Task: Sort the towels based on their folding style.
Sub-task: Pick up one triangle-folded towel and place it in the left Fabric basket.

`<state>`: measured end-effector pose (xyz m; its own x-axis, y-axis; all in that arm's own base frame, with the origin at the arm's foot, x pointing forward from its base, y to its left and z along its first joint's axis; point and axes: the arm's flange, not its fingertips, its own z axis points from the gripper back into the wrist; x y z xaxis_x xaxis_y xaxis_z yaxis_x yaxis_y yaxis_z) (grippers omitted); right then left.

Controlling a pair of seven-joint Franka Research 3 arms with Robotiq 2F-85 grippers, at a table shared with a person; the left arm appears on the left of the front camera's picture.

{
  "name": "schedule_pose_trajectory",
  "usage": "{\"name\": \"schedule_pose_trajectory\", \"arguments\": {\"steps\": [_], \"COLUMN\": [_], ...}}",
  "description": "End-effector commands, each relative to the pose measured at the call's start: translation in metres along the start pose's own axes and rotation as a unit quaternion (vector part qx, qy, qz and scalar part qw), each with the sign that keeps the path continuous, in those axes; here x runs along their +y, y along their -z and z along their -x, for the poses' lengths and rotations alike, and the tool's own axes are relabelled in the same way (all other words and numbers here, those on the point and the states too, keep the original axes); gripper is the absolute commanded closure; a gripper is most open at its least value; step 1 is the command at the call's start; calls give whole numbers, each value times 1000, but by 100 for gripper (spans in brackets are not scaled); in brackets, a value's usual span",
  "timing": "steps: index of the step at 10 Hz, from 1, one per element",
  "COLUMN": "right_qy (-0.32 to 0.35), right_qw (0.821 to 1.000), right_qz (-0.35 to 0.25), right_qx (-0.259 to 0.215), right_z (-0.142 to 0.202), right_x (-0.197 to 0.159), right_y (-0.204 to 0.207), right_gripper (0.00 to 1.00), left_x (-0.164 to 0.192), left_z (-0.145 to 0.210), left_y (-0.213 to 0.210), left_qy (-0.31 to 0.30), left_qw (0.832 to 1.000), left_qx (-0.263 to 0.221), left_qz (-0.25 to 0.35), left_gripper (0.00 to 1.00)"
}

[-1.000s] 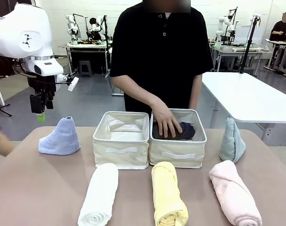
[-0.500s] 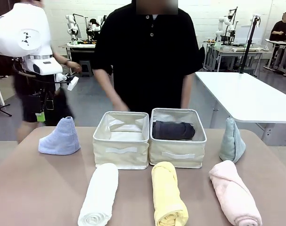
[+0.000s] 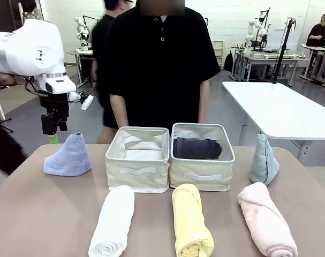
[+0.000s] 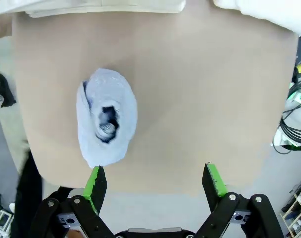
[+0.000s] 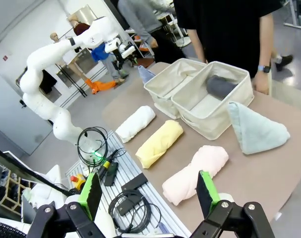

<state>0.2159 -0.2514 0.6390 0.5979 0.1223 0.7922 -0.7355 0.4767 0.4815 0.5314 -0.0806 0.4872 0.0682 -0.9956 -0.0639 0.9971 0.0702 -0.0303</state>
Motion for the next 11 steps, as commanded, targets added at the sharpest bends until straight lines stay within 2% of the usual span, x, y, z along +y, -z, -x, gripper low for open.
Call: {"name": "schedule_pose_trajectory", "arguments": {"steps": [1,7,10,11], "right_qy": [-7,-7,-7,-7], "right_qw": [1000,1000,1000,1000], "right_qz": [-7,-7,-7,-7], "right_qx": [-10,-10,-10,-10], "right_z": [-2,-2,-2,-2], "right_x": [0,0,0,0], "right_y": [-2,-2,-2,-2], "right_gripper": [0,0,0,0], "left_x": [29,50,59,59], "left_z": [10,-7,-10,-9], "left_y": [9,60,76,77], "left_qy": [10,39,35,39], "left_qw": [999,996,997,997], "left_qx": [-42,-77,-70,-71], "left_qz": [14,-3,-9,-15], "left_gripper": [0,0,0,51]}}
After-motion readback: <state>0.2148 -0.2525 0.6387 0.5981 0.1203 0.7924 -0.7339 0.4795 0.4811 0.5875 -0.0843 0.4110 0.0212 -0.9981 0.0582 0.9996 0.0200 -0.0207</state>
